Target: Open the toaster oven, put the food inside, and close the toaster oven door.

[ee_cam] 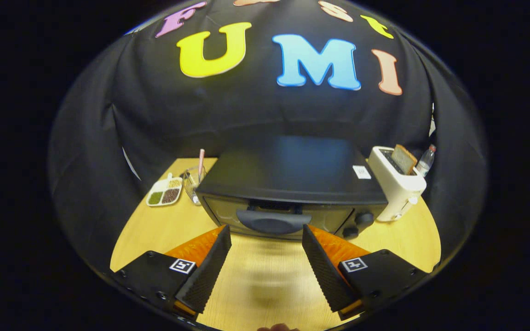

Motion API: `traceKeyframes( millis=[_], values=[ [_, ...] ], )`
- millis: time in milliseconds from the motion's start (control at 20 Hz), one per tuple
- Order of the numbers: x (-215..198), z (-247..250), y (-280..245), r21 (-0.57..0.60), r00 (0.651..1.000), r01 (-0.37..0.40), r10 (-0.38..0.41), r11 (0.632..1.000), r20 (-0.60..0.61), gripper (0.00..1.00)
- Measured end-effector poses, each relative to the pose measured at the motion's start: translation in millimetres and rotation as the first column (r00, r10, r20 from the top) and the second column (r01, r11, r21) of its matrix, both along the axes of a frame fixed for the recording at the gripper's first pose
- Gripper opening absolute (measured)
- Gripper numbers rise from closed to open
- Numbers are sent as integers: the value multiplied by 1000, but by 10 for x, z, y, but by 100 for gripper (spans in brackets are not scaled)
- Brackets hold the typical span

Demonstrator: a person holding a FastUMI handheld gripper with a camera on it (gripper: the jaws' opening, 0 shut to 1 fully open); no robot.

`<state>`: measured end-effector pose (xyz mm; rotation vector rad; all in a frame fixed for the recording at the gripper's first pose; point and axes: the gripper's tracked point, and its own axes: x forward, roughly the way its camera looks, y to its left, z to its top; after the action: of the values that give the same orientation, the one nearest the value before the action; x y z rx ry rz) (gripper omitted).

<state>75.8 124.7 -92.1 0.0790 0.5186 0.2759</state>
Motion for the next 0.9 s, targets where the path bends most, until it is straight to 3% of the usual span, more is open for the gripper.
traceKeyframes(
  millis=[200,400,600,900],
  values=[
    [7,998,-407,33,973,10,-17,999,231,99],
    [8,1556,-763,115,897,55,-100,992,431,98],
    [-190,1669,-1347,168,852,154,-217,974,477,98],
    [-535,1634,-2092,135,805,256,-288,957,518,98]
  ],
)
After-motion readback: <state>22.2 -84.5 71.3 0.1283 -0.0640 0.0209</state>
